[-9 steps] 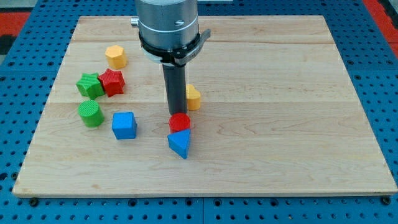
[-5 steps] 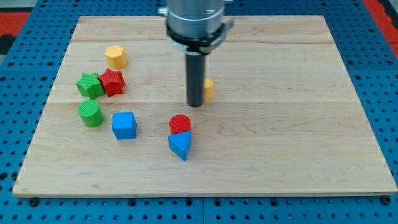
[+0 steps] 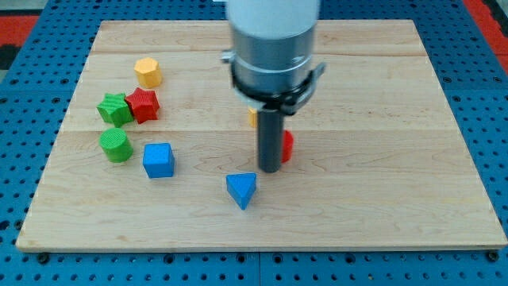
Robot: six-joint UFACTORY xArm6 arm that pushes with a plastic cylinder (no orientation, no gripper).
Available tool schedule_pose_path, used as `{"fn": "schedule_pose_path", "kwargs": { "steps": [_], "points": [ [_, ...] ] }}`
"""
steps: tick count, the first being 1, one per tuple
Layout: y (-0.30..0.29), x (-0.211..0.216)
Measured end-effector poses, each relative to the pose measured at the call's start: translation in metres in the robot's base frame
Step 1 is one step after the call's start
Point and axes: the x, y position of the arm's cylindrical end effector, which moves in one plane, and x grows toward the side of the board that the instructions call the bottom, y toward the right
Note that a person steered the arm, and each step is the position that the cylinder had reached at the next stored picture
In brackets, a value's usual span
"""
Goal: Move the red circle to the right of the yellow hexagon
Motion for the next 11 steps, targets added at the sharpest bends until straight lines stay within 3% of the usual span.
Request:
{"fn": "schedule_pose_path", "kwargs": {
  "steps": [2,3,4,6,8,9,11],
  "points": [
    [0.058,-0.084],
    [0.101,-0.061],
    [0.084,-0.111],
    [-0.005,-0.165],
    [0.011,-0.164],
    [-0.005,-0.209],
    [-0.055,-0.221]
  ]
}}
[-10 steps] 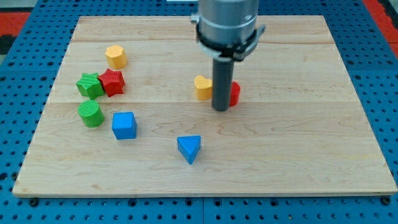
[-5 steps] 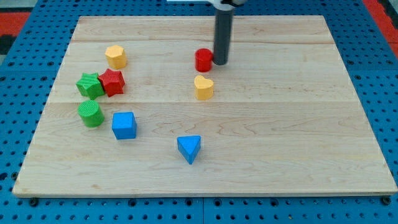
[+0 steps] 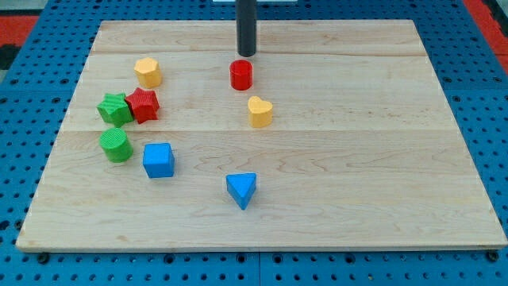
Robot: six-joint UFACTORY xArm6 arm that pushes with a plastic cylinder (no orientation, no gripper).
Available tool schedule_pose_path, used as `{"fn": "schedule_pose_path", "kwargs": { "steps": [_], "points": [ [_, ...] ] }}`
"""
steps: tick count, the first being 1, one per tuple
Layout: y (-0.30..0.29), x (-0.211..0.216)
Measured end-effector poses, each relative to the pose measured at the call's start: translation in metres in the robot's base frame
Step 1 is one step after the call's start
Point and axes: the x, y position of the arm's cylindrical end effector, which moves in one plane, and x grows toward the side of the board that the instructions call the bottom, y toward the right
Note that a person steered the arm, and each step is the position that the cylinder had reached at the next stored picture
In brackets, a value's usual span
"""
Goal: Move the red circle to the right of the yellow hexagon
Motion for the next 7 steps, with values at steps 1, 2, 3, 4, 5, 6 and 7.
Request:
{"fn": "schedule_pose_path", "kwargs": {
  "steps": [1,2,3,4,5,6,7],
  "points": [
    [-0.020,0.024],
    [-0.040,0.034],
    [-0.039,0.034],
    [0.000,0.028],
    [0.097,0.035],
    [0.125,0.057],
    [0.068,0.073]
  ]
}}
